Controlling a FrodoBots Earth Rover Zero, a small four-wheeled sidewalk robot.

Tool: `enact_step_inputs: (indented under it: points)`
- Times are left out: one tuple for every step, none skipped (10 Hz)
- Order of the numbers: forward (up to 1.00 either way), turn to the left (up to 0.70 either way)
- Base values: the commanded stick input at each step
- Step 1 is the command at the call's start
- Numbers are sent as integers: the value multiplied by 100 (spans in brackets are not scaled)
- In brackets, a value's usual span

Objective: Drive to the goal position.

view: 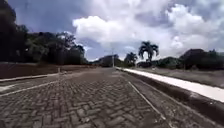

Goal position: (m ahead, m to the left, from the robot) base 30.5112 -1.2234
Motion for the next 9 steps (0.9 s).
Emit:
enact_step_inputs:
  points:
    - [100,0]
    - [100,0]
    - [100,0]
    - [100,0]
    - [100,0]
    - [100,0]
    - [100,0]
    - [100,0]
    - [100,0]
